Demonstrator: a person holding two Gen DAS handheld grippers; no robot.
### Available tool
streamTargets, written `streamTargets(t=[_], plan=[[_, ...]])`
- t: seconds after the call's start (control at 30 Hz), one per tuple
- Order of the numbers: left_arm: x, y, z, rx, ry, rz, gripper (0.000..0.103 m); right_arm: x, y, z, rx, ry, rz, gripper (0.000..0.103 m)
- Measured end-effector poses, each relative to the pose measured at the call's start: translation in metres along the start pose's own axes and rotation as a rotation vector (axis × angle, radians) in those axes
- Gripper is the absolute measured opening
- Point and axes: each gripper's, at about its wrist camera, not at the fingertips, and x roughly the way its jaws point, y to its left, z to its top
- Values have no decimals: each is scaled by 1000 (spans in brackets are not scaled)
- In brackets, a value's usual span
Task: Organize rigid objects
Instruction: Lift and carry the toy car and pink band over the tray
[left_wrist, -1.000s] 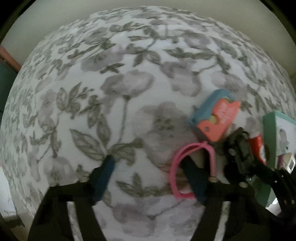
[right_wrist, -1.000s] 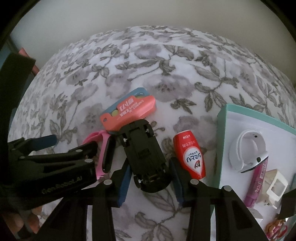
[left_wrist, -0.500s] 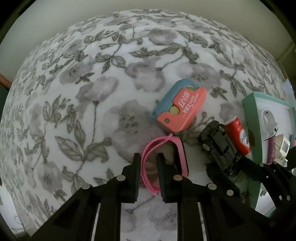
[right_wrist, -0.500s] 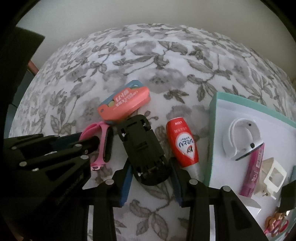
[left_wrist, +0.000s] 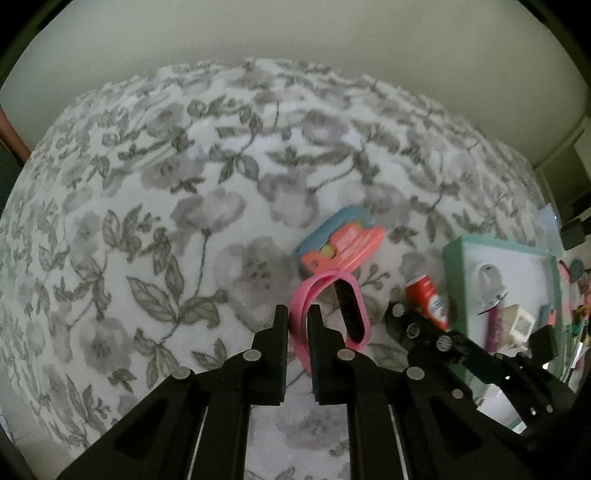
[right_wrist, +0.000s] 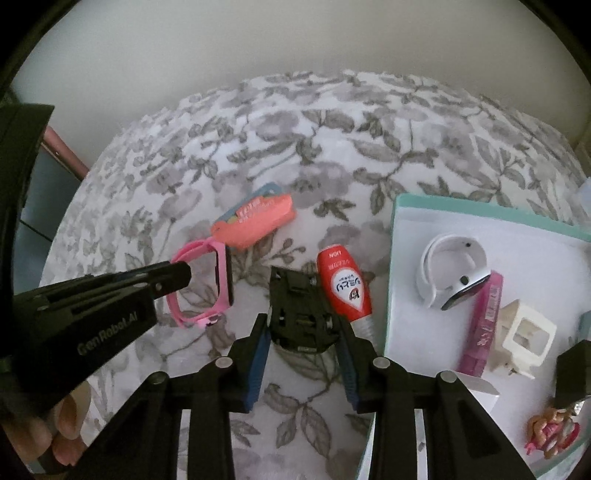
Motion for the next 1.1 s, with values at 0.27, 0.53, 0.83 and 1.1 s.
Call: streamTargets(t=[0.27, 0.53, 0.83, 1.1], plan=[[-50, 5, 12, 6, -138, -4, 10, -31, 2, 7, -1, -79, 14, 36], [-85, -9, 12, 43, -223, -24, 10, -91, -15, 10, 38, -224, -53, 36], [-86, -49, 5, 122, -207, -78, 10, -133, -63, 4, 117, -280, -226, 36], [-80, -99, -8, 216, -172, -117, 10, -137, -130, -8, 273, -225, -314, 36]])
